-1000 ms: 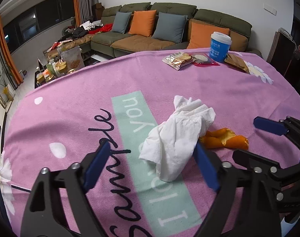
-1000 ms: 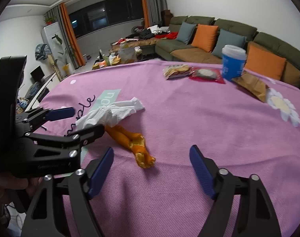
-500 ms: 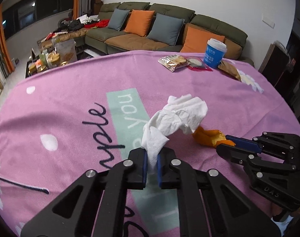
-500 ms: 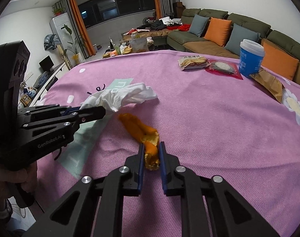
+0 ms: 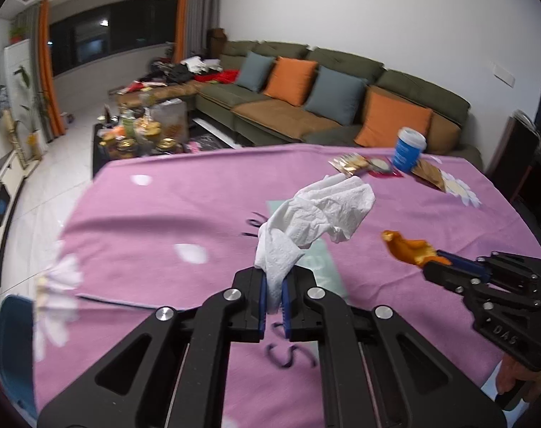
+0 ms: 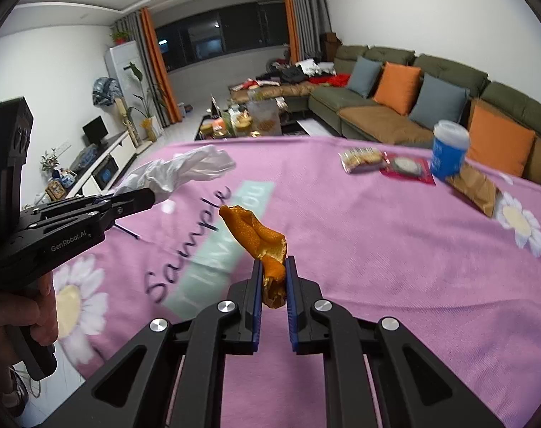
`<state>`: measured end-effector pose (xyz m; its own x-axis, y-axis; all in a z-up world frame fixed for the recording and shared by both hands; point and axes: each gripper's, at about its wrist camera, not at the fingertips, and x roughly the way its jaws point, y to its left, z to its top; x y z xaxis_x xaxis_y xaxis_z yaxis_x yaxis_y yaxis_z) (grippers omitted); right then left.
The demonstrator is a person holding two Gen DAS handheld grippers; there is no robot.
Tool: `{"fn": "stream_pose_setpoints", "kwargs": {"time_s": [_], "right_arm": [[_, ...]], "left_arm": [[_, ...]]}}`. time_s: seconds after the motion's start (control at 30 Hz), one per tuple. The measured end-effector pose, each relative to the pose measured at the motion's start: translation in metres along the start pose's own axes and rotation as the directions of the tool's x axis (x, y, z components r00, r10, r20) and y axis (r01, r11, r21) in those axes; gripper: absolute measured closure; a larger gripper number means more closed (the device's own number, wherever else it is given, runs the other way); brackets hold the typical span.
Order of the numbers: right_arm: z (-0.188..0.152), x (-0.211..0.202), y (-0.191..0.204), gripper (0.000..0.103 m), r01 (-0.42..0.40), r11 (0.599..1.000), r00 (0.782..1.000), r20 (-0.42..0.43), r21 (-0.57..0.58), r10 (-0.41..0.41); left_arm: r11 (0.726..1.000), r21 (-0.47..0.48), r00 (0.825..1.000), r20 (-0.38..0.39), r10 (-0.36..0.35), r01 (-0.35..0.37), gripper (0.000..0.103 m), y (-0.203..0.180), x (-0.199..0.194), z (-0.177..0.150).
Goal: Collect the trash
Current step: 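Grasp the white tissue with the left tool while the right tool grasps the orange wrapper, then carry the tissue and orange wrapper to the teal bin and release both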
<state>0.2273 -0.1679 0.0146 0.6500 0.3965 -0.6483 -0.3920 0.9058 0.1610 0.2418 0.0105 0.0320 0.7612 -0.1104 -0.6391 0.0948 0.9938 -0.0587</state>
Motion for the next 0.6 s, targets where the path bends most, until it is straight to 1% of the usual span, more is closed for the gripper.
{"fn": "stream_pose_setpoints", "kwargs": {"time_s": [0.13, 0.3, 0.43, 0.47, 0.6], "right_arm": [[0.004, -0.015, 0.021, 0.093, -0.024, 0.999, 0.999, 0.037, -0.028, 0.025], [0.007, -0.027, 0.054, 0.093, -0.062, 0.995, 0.996, 0.067, -0.074, 0.067], [0.009, -0.031, 0.084, 0.093, -0.106, 0.988, 0.990, 0.077, -0.115, 0.115], [0.009, -0.032, 0.090, 0.093, -0.113, 0.986, 0.989, 0.079, -0.123, 0.123], [0.013, -0.034, 0.124, 0.093, -0.163, 0.972, 0.981, 0.082, -0.170, 0.178]], "left_arm": [[0.998, -0.030, 0.998, 0.038, 0.058, -0.056, 0.096, 0.024, -0.033, -0.006], [0.989, -0.074, 0.989, 0.070, 0.133, -0.128, 0.096, 0.058, -0.074, -0.023], [0.975, -0.113, 0.976, 0.081, 0.200, -0.190, 0.096, 0.084, -0.102, -0.040], [0.973, -0.123, 0.975, 0.082, 0.208, -0.197, 0.096, 0.090, -0.108, -0.043], [0.953, -0.168, 0.959, 0.085, 0.269, -0.252, 0.096, 0.115, -0.132, -0.058]]}}
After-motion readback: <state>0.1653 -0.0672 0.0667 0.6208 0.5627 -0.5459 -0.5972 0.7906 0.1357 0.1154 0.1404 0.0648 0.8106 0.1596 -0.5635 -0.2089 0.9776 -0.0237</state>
